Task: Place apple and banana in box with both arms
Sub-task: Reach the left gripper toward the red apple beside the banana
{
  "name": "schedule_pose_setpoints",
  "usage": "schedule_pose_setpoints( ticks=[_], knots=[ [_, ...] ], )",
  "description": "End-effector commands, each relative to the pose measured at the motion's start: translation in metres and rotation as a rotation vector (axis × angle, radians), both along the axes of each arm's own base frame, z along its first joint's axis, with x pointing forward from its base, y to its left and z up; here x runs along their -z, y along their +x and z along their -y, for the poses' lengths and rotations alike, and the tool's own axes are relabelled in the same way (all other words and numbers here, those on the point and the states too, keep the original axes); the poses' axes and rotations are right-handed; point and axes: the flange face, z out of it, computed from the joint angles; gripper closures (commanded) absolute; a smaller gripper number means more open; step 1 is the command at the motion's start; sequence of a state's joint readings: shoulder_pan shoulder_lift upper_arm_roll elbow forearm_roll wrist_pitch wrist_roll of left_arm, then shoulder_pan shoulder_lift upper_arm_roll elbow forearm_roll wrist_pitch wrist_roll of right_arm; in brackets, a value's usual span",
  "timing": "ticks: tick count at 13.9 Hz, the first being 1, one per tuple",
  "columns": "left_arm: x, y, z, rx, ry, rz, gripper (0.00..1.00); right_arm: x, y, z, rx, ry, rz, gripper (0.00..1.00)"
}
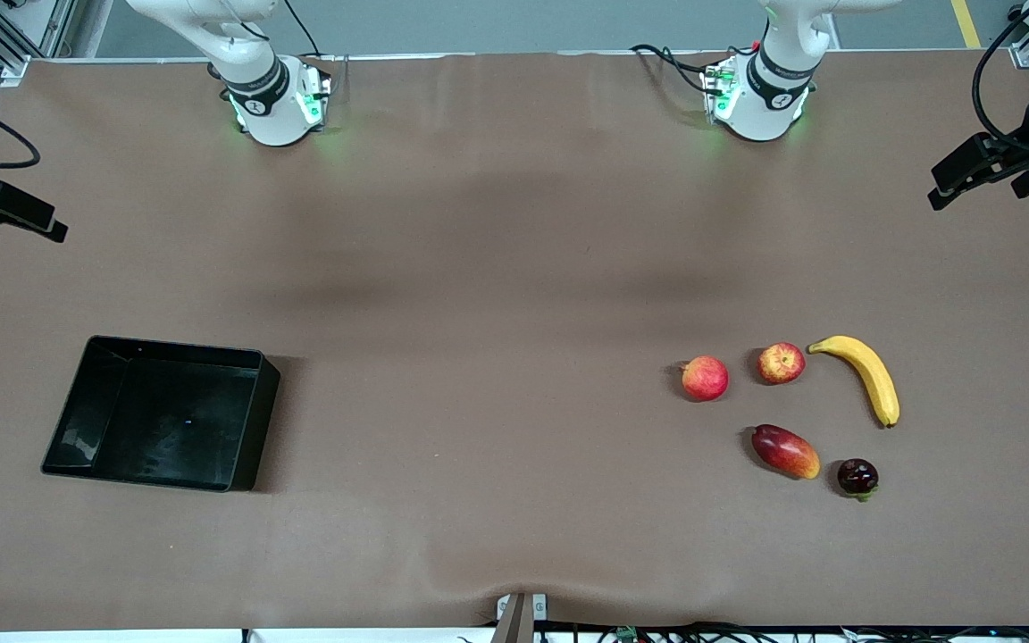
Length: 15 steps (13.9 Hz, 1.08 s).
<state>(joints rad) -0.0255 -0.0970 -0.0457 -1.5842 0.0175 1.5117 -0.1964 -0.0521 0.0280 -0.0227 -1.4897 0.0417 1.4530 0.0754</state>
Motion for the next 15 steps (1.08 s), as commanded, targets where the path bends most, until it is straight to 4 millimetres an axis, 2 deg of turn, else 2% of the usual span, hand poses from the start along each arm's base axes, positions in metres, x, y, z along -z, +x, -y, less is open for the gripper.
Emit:
schedule_pose_setpoints(
  ticks=[1, 5, 8, 10, 12, 15],
  knots=[
    [-0.004, 0.002, 0.003, -0.002, -0.017, -0.003, 0.0, 0.003, 0.004, -0.001, -0.005, 0.016, 0.006, 0.0],
    [0.004, 0.009, 0.004, -0.003, -0.006, -0.016, 0.0, 0.004, 0.004, 0.0, -0.003, 0.017, 0.005, 0.0],
    [0.027, 0.024, 0.001, 0.004, -0.005, -0.054, 0.0, 0.01, 0.006, 0.002, 0.0, 0.016, -0.004, 0.0],
    [0.051, 0.039, 0.001, 0.002, -0.002, -0.071, 0.0, 0.019, 0.012, 0.005, 0.004, 0.016, -0.009, 0.0],
    [0.086, 0.055, -0.005, -0.024, -0.005, -0.091, 0.0, 0.038, 0.02, 0.01, 0.013, 0.017, -0.027, 0.0],
    [0.158, 0.066, 0.002, -0.111, -0.015, -0.101, 0.0, 0.071, 0.035, 0.031, 0.045, 0.02, -0.064, 0.0]
  ],
)
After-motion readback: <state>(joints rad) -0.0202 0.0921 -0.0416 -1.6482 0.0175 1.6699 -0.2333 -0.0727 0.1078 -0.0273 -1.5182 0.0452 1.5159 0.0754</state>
